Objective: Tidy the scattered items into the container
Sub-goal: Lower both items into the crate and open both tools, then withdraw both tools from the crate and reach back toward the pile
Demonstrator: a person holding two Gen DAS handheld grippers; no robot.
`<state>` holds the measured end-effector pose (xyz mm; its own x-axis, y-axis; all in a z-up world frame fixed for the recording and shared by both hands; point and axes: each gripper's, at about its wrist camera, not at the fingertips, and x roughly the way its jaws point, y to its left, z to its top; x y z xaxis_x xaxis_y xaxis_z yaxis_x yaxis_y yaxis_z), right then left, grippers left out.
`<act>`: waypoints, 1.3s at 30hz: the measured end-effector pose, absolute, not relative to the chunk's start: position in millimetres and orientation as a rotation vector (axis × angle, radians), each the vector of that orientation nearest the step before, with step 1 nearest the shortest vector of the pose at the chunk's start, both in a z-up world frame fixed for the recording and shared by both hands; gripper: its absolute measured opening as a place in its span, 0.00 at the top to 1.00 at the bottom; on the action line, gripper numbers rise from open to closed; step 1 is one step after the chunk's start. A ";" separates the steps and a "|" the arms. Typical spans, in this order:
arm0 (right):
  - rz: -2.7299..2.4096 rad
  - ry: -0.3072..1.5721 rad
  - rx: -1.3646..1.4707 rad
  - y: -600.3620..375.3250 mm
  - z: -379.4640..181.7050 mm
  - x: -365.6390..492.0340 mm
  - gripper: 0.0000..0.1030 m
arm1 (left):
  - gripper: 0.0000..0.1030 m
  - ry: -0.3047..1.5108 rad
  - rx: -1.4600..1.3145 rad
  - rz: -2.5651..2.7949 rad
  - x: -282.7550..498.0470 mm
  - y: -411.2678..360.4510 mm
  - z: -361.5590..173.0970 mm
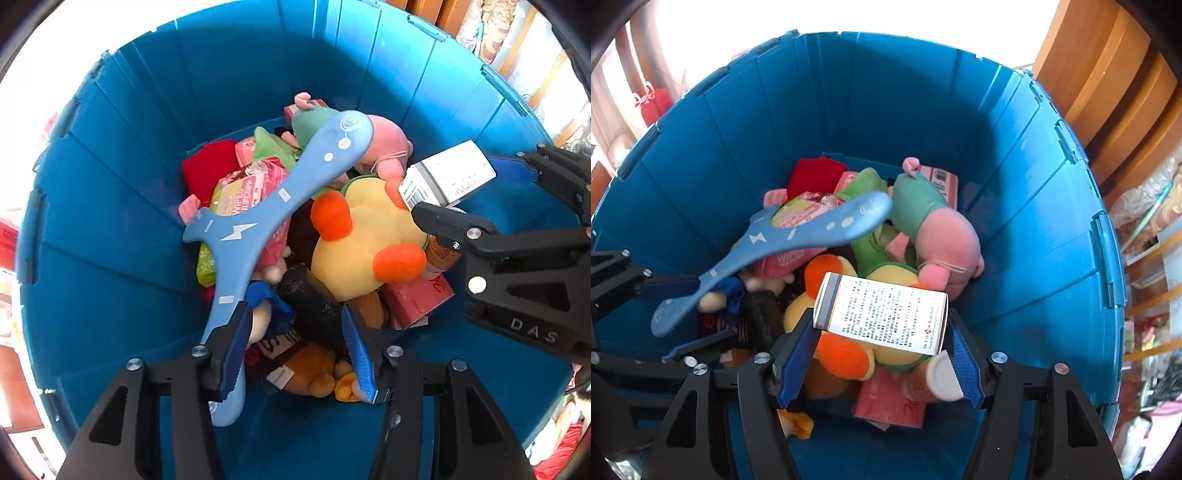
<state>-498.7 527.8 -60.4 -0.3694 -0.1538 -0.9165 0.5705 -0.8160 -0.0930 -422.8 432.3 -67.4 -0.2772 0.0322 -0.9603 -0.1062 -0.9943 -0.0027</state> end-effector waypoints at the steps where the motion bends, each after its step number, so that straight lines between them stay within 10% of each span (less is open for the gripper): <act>1: -2.213 0.561 1.412 528.5 -59.6 -497.3 0.36 | 0.52 0.095 -1.827 2.446 -420.4 431.9 -65.2; 6: -2.192 0.574 1.398 531.8 -54.8 -487.0 0.34 | 0.52 0.119 -1.781 2.471 -409.1 432.5 -56.6; 15: -2.251 0.570 1.290 543.6 -29.6 -456.0 0.00 | 0.52 0.143 -1.732 2.474 -393.4 434.5 -51.4; 39: -2.432 0.099 0.952 557.4 -6.8 -378.5 0.00 | 0.51 0.001 -1.345 2.833 -308.0 387.3 -7.6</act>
